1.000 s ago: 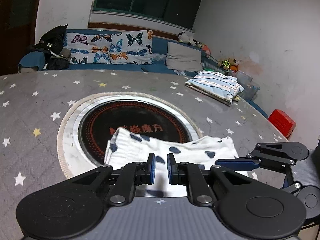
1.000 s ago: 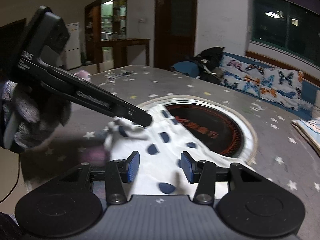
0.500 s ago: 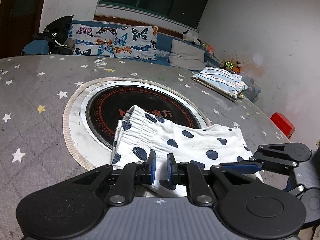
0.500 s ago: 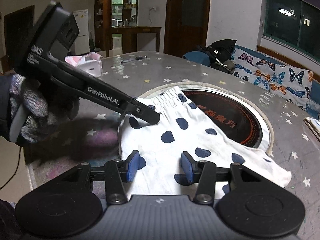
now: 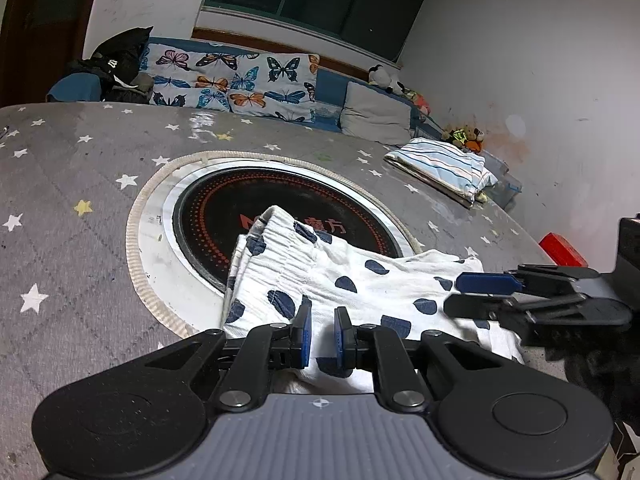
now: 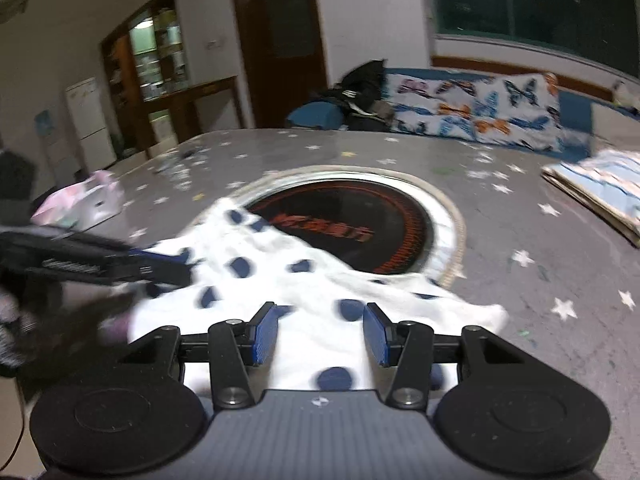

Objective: Fold clothes
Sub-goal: 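Grasp the folded trousers with the right gripper while the left gripper holds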

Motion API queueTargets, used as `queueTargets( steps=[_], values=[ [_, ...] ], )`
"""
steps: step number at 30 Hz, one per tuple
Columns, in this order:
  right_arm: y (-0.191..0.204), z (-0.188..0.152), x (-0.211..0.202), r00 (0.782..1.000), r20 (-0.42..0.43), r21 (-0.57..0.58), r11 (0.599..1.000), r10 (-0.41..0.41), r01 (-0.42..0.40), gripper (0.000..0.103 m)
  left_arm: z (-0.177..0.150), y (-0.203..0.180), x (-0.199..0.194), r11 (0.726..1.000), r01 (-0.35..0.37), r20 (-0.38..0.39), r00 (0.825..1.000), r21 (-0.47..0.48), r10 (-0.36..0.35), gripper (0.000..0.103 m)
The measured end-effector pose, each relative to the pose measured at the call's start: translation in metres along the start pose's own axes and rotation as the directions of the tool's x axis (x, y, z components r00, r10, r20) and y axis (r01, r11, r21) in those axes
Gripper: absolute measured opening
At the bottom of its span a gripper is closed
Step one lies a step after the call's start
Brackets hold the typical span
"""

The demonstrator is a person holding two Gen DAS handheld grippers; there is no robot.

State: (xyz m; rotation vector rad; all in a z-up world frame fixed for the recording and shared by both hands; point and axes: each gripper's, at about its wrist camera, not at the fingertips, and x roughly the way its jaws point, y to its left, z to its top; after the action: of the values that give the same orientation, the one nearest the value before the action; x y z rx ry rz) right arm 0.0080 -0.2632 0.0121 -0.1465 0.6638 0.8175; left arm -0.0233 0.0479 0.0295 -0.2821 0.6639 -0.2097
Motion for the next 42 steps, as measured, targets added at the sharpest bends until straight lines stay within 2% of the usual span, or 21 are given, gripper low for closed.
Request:
queueTargets(
  steps=[7, 12, 18, 23, 27, 29, 33, 36, 42],
  values=[
    [-0.032, -0.002, 0.006, 0.996, -0.013, 0.055, 0.995, -0.087, 0.087, 0.048, 0.001, 0.000, -0.001, 1.000, 0.000, -0.001, 1.000, -0.004, 0.000, 0.014],
    [-0.028, 0.002, -0.003, 0.995, 0.002, 0.026, 0.995, -0.101, 0.101, 0.048, 0.006, -0.002, -0.010, 1.000, -0.003, 0.030, 1.000, -0.004, 0.003, 0.018],
    [0.006, 0.007, -0.015, 0.999, 0.030, -0.038, 0.999, -0.015, 0.016, 0.048, 0.009, 0.006, -0.016, 0.999, -0.038, 0.049, 0.998, -0.022, 0.039, 0.020],
    [0.042, 0.011, -0.015, 0.998, 0.028, -0.136, 0.989, 0.064, -0.060, 0.048, 0.006, 0.012, -0.013, 0.998, -0.044, 0.042, 0.998, -0.033, 0.045, 0.020],
    [0.073, 0.013, -0.011, 0.995, 0.011, -0.246, 0.964, 0.102, -0.096, 0.048, 0.010, 0.013, -0.015, 0.998, -0.031, 0.042, 0.999, -0.050, 0.033, 0.021],
    [0.088, 0.015, -0.010, 0.993, 0.001, -0.302, 0.947, 0.118, -0.112, 0.048, 0.013, 0.014, -0.019, 0.998, -0.032, 0.052, 0.998, -0.062, 0.036, 0.031],
    [0.119, 0.013, 0.001, 0.989, -0.028, -0.404, 0.904, 0.145, -0.144, 0.048, 0.018, 0.023, -0.024, 0.992, -0.033, 0.055, 0.998, -0.118, 0.040, 0.034],
    [0.139, 0.010, 0.012, 0.987, -0.051, -0.464, 0.872, 0.151, -0.157, 0.048, 0.020, 0.032, -0.028, 0.987, -0.032, 0.055, 0.998, -0.160, 0.042, 0.042],
    [0.168, 0.002, 0.038, 0.992, -0.071, -0.559, 0.820, 0.100, -0.122, 0.048, 0.021, 0.047, -0.032, 0.967, -0.022, 0.046, 0.998, -0.253, 0.035, 0.050]
  ],
)
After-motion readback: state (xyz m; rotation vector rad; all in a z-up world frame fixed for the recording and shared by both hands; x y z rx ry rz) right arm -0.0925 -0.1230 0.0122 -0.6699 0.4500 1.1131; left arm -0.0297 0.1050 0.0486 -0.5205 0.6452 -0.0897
